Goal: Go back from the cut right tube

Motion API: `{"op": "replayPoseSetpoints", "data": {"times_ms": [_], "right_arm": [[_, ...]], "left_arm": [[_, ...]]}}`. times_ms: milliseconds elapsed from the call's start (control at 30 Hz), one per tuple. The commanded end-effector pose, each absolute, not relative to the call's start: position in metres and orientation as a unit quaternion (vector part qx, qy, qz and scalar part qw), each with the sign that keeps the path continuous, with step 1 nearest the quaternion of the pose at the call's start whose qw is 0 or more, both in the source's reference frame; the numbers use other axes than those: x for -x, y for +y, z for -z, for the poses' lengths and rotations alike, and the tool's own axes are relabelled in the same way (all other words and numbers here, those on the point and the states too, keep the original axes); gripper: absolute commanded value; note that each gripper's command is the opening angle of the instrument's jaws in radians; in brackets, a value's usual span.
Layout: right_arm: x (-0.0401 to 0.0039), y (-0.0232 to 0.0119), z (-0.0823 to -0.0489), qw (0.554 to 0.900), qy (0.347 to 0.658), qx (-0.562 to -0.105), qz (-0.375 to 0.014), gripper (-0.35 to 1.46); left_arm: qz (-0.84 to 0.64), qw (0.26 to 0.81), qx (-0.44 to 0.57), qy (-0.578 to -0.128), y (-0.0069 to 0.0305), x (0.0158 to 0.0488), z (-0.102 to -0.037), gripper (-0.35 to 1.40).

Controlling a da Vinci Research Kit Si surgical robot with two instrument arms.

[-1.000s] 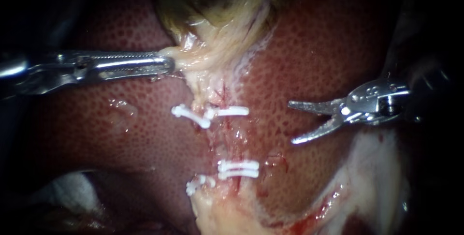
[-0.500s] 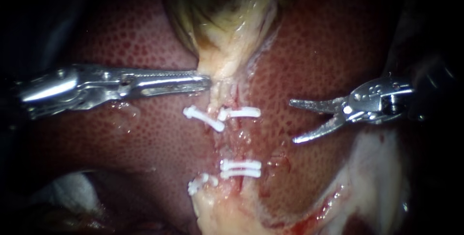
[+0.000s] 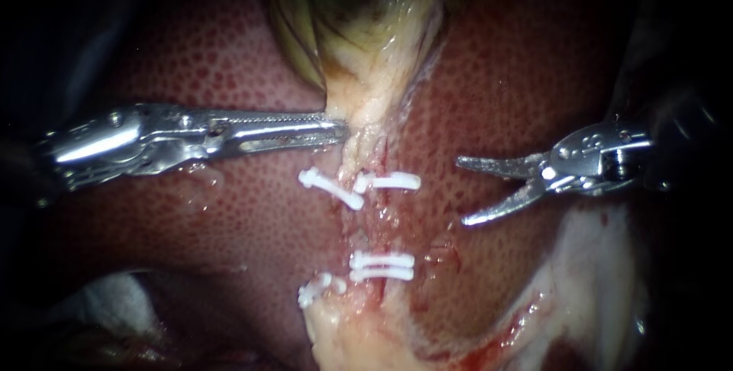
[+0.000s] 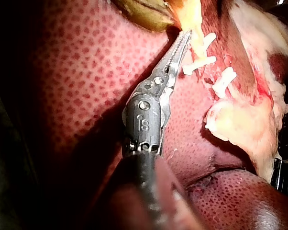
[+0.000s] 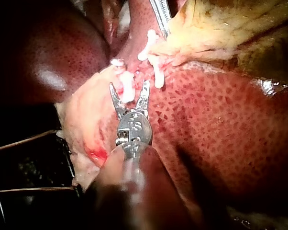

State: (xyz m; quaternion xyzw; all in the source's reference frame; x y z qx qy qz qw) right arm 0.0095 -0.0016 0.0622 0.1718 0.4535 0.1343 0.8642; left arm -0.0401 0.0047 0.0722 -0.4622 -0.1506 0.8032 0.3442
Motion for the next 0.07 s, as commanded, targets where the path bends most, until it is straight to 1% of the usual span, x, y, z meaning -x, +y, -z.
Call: {"op": "replayPoseSetpoints", "data": {"times_ms": [33,67], "right_arm": [[-0.0094,-0.0016,-0.0622,0.864,0.454,-0.172,-0.134,1.43],[-0.0094,-0.0016,-0.0622,0.864,0.454,-0.172,-0.134,1.43]], "left_arm": [[-0.803,0.344,0.462,-0.151,0.0048,0.0401,-0.0722,-0.35],[-0.803,0.344,0.462,-0.151,0.0047,0.0401,-0.0722,-0.35]]}}
